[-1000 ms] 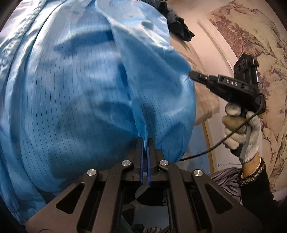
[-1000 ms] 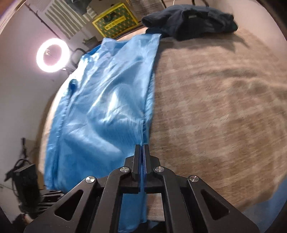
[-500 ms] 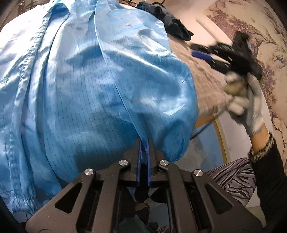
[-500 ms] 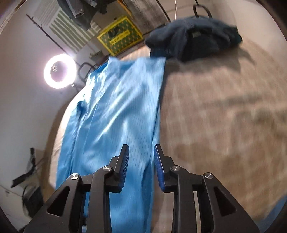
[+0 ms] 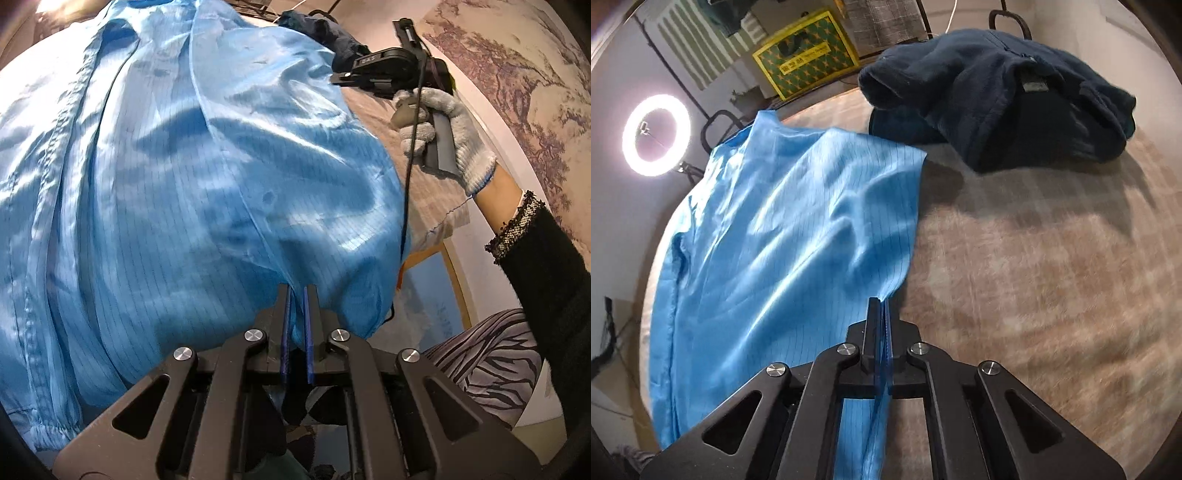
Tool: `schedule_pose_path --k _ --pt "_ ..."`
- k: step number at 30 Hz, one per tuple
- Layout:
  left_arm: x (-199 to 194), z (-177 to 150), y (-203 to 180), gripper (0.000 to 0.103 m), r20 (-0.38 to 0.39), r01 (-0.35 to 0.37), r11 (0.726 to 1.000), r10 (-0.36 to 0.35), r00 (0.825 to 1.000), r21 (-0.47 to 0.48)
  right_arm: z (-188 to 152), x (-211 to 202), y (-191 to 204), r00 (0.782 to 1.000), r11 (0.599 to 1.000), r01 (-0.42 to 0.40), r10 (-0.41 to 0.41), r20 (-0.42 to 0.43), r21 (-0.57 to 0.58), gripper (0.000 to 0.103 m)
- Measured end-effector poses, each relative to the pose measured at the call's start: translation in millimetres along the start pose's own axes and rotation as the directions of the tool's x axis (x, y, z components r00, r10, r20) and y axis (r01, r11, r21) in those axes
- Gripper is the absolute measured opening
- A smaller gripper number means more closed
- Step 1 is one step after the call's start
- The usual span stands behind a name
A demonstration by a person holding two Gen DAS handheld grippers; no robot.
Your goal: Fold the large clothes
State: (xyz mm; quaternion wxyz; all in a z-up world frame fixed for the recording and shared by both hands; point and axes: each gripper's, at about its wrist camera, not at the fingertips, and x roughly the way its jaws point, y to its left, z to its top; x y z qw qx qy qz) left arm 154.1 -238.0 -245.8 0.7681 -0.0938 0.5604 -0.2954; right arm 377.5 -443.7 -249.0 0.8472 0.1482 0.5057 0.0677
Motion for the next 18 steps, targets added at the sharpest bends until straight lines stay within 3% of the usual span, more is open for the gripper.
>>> schedule_pose_path --k 4,9,11,14,18 --pt "2.1 -1.9 5.1 0.003 -0.002 -0.009 1.000 0.009 1.000 -0.005 13.2 -6.7 6.8 0.991 0.992 0.118 -0.115 0.071 -0.042 0.000" --pt "-8.1 -5.5 1.6 0.003 0.028 -0.028 1.000 0.027 0.999 0.009 10.7 10.9 6.2 0.981 0.980 0.192 -0.193 -0.014 -0.060 0.000" --pt "-18.3 -7.7 -6.3 0.003 0.064 -0.038 0.999 0.035 0.997 0.037 8.4 0.5 2.4 0.987 0.986 0.162 -0.163 -0.014 -0.038 0.004" --pt "-27.5 -9.1 -16.4 0.003 0.093 -0.029 0.997 0.022 0.995 0.072 2.1 -35.5 -5.8 0.998 0.999 0.051 -0.051 0.034 0.002 0.013" --pt "-25.9 -13.2 -33.8 0.003 0.092 -0.023 0.991 0.010 0.996 0.134 -21.5 -94.0 -16.6 0.993 0.998 -0.064 0.061 0.103 0.028 0.020"
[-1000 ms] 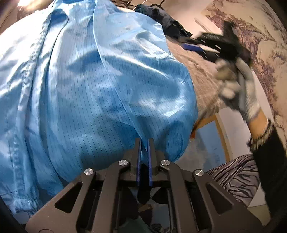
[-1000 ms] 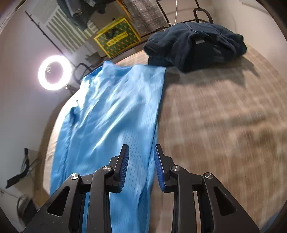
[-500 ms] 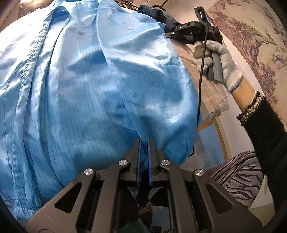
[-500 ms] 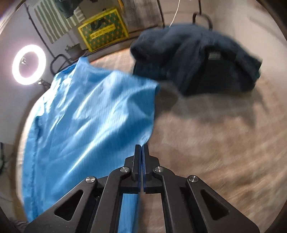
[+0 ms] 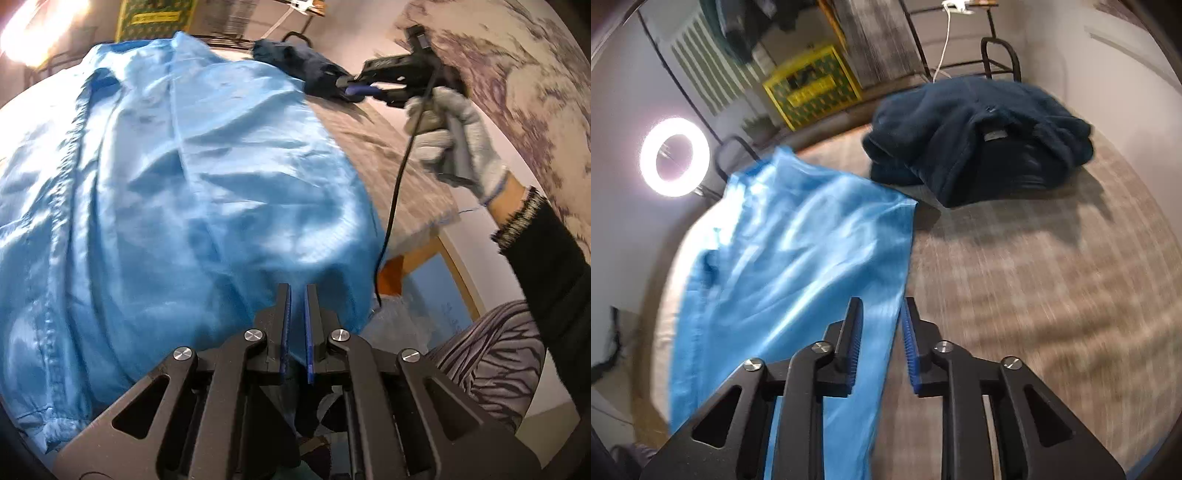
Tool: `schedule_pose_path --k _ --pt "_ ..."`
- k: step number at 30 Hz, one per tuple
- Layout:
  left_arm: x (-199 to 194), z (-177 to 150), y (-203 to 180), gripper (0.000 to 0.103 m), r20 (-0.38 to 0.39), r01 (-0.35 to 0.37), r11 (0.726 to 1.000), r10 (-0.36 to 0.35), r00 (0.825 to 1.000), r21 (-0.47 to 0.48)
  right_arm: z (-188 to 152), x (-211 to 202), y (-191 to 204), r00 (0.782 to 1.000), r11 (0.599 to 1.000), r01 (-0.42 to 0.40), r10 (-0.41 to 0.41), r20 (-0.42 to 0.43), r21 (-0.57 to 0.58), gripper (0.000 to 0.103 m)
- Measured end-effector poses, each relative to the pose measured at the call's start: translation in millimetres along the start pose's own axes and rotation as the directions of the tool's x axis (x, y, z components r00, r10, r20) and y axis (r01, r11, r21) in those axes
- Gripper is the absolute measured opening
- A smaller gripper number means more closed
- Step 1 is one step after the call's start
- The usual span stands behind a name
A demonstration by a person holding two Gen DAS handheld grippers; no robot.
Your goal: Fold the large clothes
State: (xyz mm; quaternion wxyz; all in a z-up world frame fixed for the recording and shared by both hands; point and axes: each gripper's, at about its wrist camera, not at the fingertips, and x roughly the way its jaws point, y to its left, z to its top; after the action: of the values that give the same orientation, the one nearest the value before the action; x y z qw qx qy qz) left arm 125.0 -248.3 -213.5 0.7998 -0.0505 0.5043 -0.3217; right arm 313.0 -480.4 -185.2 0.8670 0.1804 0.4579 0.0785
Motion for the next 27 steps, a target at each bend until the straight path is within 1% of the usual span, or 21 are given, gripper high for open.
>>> schedule_pose_path --k 3,4,5,7,8,12,15,18,21,22,23,24,25,26,27 --pt "7.2 -0.5 -12.4 0.003 -0.006 0.004 0.999 -0.004 1.000 0.044 -31.8 -47.5 2.3 0.996 0.996 -0.091 0.090 0.019 0.005 0.020" --pt "9.9 -0.7 -16.1 0.003 -0.007 0.003 0.998 -0.003 1.000 0.058 -43.7 -59.6 4.4 0.993 0.993 -0.115 0.115 0.019 -0.004 0.023" --pt "13.6 -0.7 -21.0 0.003 -0.009 0.005 0.997 -0.005 1.000 0.075 -59.1 -69.1 7.4 0.990 0.990 -0.142 0.142 0.013 -0.013 0.037" --pt "20.6 -1.4 -28.5 0.003 -0.011 0.005 0.996 -0.004 1.000 0.091 -94.5 -80.9 9.2 0.985 0.985 -0.171 0.171 -0.018 -0.019 0.057" --pt "24.0 -1.4 -31.5 0.003 -0.012 0.007 0.995 -0.006 1.000 0.095 -111.6 -81.5 11.9 0.985 0.986 -0.165 0.164 -0.046 -0.026 0.057" --pt "31.9 -3.3 -38.3 0.003 -0.021 0.007 0.994 -0.005 1.000 0.113 -148.7 -69.8 17.0 0.972 0.982 -0.188 0.183 -0.146 -0.021 0.057" --pt "34.6 -4.2 -39.4 0.003 -0.020 0.003 0.993 -0.001 1.000 0.120 -160.7 -49.1 17.7 0.966 0.985 -0.172 0.166 -0.199 -0.015 0.057" --pt "31.5 -6.4 -38.7 0.003 -0.012 -0.005 0.993 0.007 1.000 0.116 -164.6 -31.4 13.3 0.966 0.991 -0.136 0.130 -0.223 -0.009 0.057" --pt "27.4 -7.5 -35.3 0.003 0.000 -0.010 0.994 0.010 1.000 0.107 -167.7 -17.9 7.8 0.959 0.991 -0.132 0.134 -0.251 0.026 0.057" --pt "26.7 -7.2 -34.8 0.004 0.004 -0.011 0.994 0.011 1.000 0.106 -168.7 -17.1 8.1 0.957 0.990 -0.135 0.137 -0.254 0.028 0.052" --pt "26.6 -6.7 -34.6 0.004 0.008 -0.012 0.994 0.011 1.000 0.107 -169.6 -19.0 9.4 0.957 0.990 -0.142 0.143 -0.254 0.022 0.031" --pt "26.7 -6.4 -34.9 0.010 0.009 -0.012 0.994 0.011 1.000 0.107 -167.8 -18.8 11.1 0.946 0.984 -0.178 0.179 -0.271 0.029 0.016" --pt "27.0 -6.1 -36.4 0.024 0.010 -0.008 0.994 0.007 1.000 0.107 -167.3 -18.4 11.9 0.934 0.977 -0.209 0.213 -0.286 0.046 0.005" --pt "26.0 -6.4 -37.6 0.032 0.013 -0.003 0.994 0.002 1.000 0.108 -166.9 -19.6 12.7 0.928 0.972 -0.227 0.237 -0.288 0.067 0.003" --pt "25.6 -5.6 -40.8 0.043 0.022 0.004 0.993 -0.006 1.000 0.114 -165.9 -21.5 14.3 0.926 0.969 -0.238 0.249 -0.282 0.074 0.003"
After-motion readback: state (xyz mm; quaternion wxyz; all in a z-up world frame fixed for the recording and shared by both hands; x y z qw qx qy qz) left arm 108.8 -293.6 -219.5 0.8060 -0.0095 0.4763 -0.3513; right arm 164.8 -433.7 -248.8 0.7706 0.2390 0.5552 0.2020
